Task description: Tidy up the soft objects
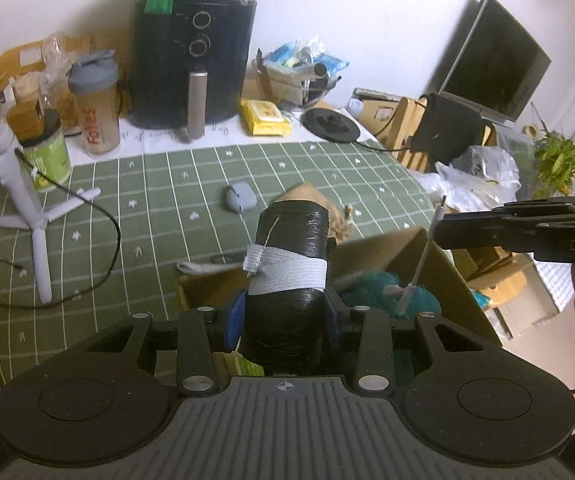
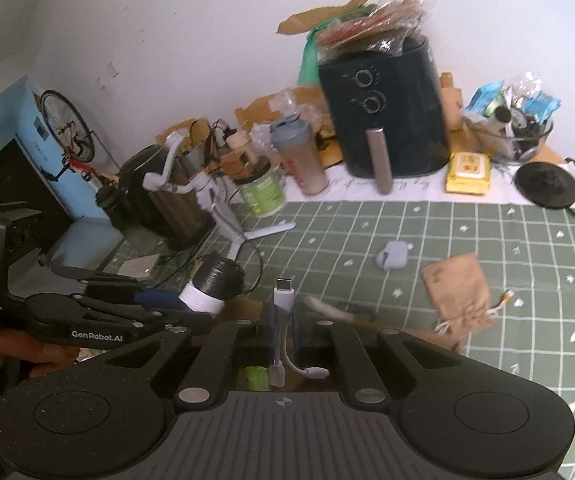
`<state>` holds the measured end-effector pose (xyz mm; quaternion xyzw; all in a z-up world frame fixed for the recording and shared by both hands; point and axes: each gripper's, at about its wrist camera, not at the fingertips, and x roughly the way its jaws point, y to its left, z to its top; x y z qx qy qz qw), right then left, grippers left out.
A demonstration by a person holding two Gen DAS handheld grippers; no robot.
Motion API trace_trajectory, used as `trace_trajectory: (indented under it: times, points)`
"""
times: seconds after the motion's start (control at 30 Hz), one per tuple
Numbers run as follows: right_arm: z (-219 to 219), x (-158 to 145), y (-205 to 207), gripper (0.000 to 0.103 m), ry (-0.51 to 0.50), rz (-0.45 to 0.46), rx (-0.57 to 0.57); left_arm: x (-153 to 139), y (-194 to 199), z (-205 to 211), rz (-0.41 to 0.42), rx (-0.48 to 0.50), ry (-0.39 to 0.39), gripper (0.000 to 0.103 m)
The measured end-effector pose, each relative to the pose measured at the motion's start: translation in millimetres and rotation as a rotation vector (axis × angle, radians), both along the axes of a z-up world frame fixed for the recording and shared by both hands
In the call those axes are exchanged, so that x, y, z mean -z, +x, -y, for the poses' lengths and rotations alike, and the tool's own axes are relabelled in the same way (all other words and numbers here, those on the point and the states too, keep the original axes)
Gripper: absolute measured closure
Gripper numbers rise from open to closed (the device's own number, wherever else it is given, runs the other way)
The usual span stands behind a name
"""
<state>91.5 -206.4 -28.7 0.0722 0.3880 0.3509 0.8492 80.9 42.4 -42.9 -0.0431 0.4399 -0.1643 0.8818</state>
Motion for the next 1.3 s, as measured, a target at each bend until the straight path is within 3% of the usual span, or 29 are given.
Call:
trace_trajectory:
  times: [0.23, 0.33, 0.4, 0.43, 0.47, 0.57, 0.77, 1.3]
  points:
    - [-5, 8, -13, 0.092, -0.002, -0.038, -0.03, 6, -14, 4, -0.046, -0.014, 0.005, 0.064]
    - [-9, 19, -14, 0.091, -0.023, -0.075, -0.042, 14, -14, 9, -0.095, -0.02, 0.054, 0.063]
    - [-11, 27, -16, 0.068, -0.052, -0.083, -0.033, 18, -15, 12, -0.116, -0.039, 0.09, 0.059]
    - [-11, 30, -17, 0.04, -0.059, -0.084, -0.031, 18, -16, 13, -0.121, -0.044, 0.095, 0.049]
    - [-11, 32, -19, 0.02, -0.064, -0.075, -0.023, 18, -17, 14, -0.12, -0.051, 0.097, 0.037]
    - [-9, 35, -25, 0.008, -0.072, -0.07, -0.017, 16, -21, 14, -0.112, -0.061, 0.105, 0.031]
    - [-2, 39, -31, 0.0, -0.082, -0.075, 0.008, 16, -25, 16, -0.12, -0.076, 0.116, 0.031]
    - [6, 44, -34, 0.0, -0.158, -0.055, 0.067, 21, -29, 9, -0.129, -0.115, 0.085, 0.031]
